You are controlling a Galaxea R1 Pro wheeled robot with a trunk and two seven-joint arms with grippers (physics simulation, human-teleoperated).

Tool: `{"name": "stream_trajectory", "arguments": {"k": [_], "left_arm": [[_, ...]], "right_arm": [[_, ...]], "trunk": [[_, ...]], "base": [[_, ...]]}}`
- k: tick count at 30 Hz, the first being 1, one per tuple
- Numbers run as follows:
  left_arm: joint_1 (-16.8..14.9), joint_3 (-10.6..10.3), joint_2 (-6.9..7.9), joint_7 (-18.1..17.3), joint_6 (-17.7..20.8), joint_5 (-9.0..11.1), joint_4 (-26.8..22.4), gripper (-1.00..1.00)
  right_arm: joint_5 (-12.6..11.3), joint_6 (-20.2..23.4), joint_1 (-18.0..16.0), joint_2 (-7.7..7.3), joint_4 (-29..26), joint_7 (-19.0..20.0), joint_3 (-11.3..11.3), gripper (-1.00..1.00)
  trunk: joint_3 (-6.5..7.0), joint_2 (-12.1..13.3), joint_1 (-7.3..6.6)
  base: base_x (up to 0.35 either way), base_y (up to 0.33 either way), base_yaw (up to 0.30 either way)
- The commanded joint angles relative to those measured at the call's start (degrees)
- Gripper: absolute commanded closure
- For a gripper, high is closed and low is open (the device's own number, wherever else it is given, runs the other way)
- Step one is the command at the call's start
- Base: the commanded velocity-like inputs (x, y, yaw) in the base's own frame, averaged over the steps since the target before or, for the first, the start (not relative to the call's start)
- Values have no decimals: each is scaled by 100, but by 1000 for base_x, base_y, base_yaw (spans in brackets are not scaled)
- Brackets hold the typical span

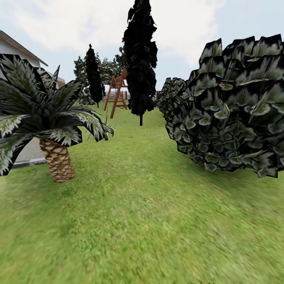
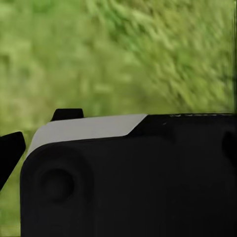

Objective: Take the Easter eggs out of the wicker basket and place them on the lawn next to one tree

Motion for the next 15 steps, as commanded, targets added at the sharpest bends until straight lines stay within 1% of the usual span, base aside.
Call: {"name": "stream_trajectory", "arguments": {"k": [1,4,9,11,12,15], "left_arm": [[4,-1,-5,-2,-110,-4,-24,-100],[4,-1,-30,-2,-269,-7,-92,-100],[4,-27,-58,-2,-373,-12,-249,-100],[4,-33,-79,-2,-435,-12,-393,-100],[4,-39,-85,-2,-447,-12,-431,-100],[4,-125,-91,-2,-471,-12,-592,-100]], "right_arm": [[-4,-48,-2,-4,-63,4,-2,-100],[-9,-80,-3,-30,-125,4,-2,-100],[-12,-93,-4,-108,-364,1,-3,-100],[-45,-91,-4,-184,-495,1,-7,-100],[-99,-93,-4,-219,-535,2,-8,-100],[-455,-97,-4,-360,-808,4,-4,-100]], "trunk": [[-7,-3,0],[-13,-3,0],[-24,-3,0],[-28,-3,0],[-29,-3,0],[-35,-3,0]], "base": [[0,0,-249],[0,0,-249],[0,0,-249],[0,0,-249],[0,0,-249],[0,0,-249]]}}
